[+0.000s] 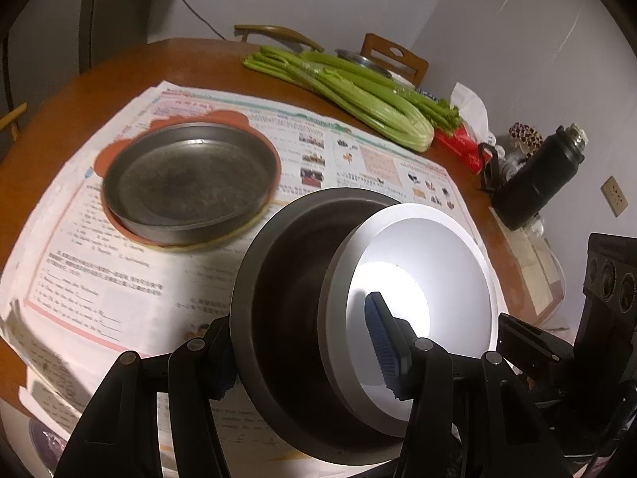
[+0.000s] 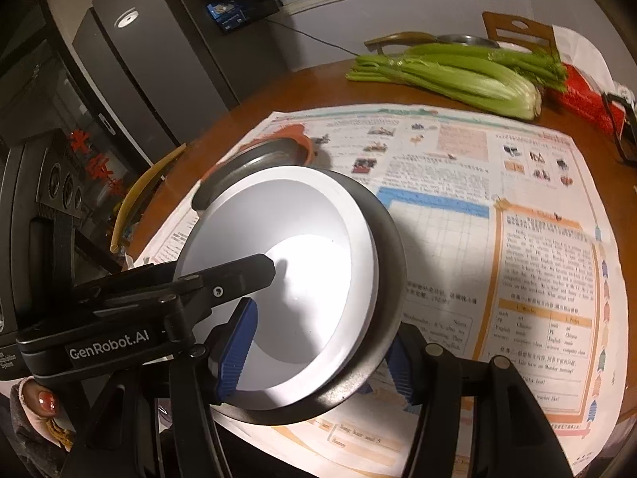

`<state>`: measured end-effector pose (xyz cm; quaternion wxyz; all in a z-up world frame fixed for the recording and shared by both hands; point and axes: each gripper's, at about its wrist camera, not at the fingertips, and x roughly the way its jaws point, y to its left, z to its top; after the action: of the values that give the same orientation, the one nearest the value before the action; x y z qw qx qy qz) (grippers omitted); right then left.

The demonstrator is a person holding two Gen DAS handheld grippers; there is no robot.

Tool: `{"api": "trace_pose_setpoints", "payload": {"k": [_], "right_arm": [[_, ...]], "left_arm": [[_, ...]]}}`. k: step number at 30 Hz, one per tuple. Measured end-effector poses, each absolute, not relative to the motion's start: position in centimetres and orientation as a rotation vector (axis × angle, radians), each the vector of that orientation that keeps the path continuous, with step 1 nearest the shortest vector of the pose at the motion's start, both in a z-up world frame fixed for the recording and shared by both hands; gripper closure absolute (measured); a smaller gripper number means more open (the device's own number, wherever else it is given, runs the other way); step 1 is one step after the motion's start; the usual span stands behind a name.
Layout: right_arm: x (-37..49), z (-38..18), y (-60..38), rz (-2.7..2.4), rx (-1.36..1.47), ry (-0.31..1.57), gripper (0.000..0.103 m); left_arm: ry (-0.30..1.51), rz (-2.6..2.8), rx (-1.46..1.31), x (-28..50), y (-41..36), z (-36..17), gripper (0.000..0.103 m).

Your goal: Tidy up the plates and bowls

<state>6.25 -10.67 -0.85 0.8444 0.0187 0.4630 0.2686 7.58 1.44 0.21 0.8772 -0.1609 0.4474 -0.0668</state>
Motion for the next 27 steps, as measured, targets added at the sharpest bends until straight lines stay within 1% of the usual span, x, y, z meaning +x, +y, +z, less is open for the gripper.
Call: {"api": "trace_pose_setpoints", "payload": {"k": [12,17,23,27], "right_arm": [[8.4,3.2,-4.8,0.628,-0.051,0.906,0.042],[9.9,4.0,-2.1,0.657,-0.073,0.894,0.042],[13.0,4.1,0.9,0.664,-0.076,0.884,0.042],[15.1,3.4,2.1,0.655,-0.077,0.901,0.042]], "left_arm": [[0.831,-0.059,-0.350,8.7,7.2,4.3,0.046],[0.808,-0.031,-0.346,10.2,9.7,5.3,0.045],[0.815,0.002,-0.340,13.5,12.2,5.0,0.045],[0.855,0.013,-0.344,15.4,13.2,3.4,0.045]]}}
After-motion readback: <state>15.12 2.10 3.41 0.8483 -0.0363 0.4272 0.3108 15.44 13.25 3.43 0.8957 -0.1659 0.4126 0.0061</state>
